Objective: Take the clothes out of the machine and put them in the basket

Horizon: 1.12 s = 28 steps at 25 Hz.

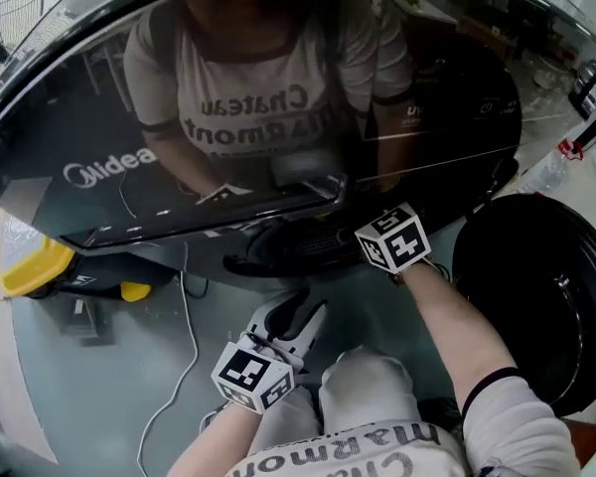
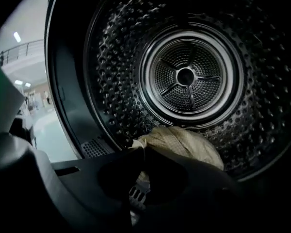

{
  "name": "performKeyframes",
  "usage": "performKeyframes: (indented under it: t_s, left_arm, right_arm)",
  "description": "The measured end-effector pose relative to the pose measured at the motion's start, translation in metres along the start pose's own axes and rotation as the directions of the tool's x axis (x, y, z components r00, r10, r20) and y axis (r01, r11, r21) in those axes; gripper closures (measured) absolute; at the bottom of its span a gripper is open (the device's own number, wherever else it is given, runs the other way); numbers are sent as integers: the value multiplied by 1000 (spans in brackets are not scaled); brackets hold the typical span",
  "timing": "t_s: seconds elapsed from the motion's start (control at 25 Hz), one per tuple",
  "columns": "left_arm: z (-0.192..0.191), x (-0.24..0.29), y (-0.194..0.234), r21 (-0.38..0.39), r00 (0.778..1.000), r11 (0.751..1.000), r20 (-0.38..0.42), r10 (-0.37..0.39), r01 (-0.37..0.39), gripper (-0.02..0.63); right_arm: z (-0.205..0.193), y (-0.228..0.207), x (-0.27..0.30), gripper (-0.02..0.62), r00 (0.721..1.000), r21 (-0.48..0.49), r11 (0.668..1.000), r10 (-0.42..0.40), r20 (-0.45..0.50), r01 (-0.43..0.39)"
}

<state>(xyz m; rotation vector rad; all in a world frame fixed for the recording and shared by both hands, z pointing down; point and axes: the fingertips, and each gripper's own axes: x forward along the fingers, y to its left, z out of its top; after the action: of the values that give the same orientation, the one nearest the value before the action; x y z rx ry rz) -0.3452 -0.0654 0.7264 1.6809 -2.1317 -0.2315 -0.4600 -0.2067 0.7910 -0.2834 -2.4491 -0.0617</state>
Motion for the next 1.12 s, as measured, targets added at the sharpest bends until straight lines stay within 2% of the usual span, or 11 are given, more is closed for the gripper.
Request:
performKeyframes:
  t_s: [0.16,0.32,0.4,0.52,0.64,0.76,0.88,1.12]
  left_arm:
    - [32,-3,-22,-10,1000,1000,-1,9,-9,466]
    - [73,-14,-47,-27,1000,999,-1,18,-18,468]
    - [90,-20,-58,-35,1000,999,-14,19,-19,468]
    - [105,-36,-76,-87,998,996,-60,33,-38,468]
    - [126,-47,-89,-104,998,994,-59,38,-44,468]
    - [147,-58,-103,-117,996,991,-75,49,-58,468]
    - [172,-68,-115,-141,995,987,-68,68,-77,468]
    - [217,-81,-128,-116,996,990,-41,77,-82,468]
  right_arm:
    - [4,11,-37,558,998,203,979,20,58,-31]
    - [11,27,-76,560,996,316,947,31,89,-58]
    - [17,30,-95,560,997,350,935,26,70,-49]
    - [22,43,-121,560,999,394,918,32,36,-44]
    - [34,54,-141,560,999,406,913,34,11,-35]
    - [49,60,-163,560,999,455,890,30,11,-32]
    - [75,69,-188,560,998,497,866,46,40,-60]
    - [111,97,-228,560,992,489,863,117,50,-127]
